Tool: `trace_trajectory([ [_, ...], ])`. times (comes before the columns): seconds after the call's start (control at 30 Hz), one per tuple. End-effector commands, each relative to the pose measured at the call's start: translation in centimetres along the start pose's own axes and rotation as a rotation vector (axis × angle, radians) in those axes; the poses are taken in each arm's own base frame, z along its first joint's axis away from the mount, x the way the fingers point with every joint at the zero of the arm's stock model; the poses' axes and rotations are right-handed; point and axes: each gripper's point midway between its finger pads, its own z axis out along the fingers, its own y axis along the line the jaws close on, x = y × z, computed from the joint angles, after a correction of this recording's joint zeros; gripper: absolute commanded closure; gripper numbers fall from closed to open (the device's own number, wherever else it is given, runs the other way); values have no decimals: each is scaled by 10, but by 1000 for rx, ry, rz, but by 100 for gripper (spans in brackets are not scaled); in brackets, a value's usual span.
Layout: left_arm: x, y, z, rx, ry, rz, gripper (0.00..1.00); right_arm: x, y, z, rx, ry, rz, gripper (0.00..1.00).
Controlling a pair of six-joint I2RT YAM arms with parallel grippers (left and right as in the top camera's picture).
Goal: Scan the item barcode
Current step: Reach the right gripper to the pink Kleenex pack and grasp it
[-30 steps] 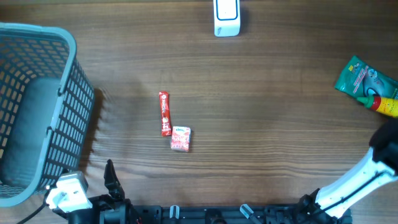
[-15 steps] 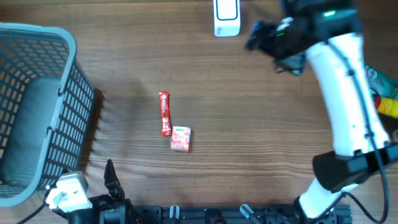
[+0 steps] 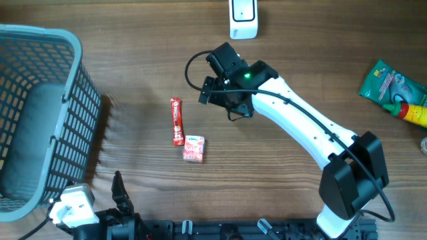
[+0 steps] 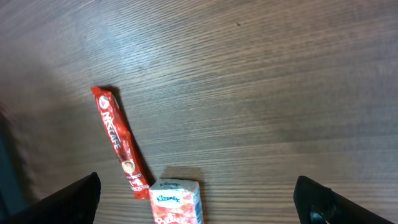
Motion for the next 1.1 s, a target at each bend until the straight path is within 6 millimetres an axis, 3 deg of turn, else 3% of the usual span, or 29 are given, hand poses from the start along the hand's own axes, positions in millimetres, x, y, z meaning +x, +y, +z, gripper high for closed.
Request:
trace_trajectory([
  [0.0, -1, 0, -1, 2, -7, -8, 0, 1, -4, 1, 16, -1, -254, 0],
  [0.07, -1, 0, -1, 2, -7, -8, 0, -9, -14, 0, 80, -45, -366, 0],
  [0.17, -1, 0, -1, 1, -7, -8, 0, -14, -7, 0, 68, -65, -659, 1],
  [0.27, -1, 0, -1, 1, -7, -8, 0, -12, -3, 0, 54, -52, -933, 16],
  [0.3, -1, 0, -1, 1, -7, -8, 0, -1, 7, 1, -29, -19, -1011, 18],
  [0.37, -1, 0, -1, 1, -7, -8, 0, 48, 43, -11, -398, 84, -1246, 22],
  [0.4, -1, 0, -1, 2, -7, -8, 0, 59, 51, -17, -492, 93, -1299, 24],
  [0.5, -1, 0, -1, 1, -7, -8, 0, 71, 58, -22, -593, 113, -1321, 46],
  [0.53, -1, 0, -1, 1, -7, -8, 0, 75, 55, -15, -589, 129, -1335, 48],
  [0.7, -1, 0, -1, 1, -7, -8, 0, 96, 39, 37, -557, 218, -1336, 37],
  [0.8, -1, 0, -1, 1, -7, -8, 0, 103, 35, 71, -433, 246, -1343, 38],
  [0.83, -1, 0, -1, 1, -7, -8, 0, 108, 31, 83, -370, 257, -1375, 44],
  [0.87, -1, 0, -1, 1, -7, -8, 0, 109, 30, 89, -327, 254, -1392, 49],
  [1.07, -1, 0, -1, 1, -7, -8, 0, 109, 36, 100, -250, 207, -1426, 50],
])
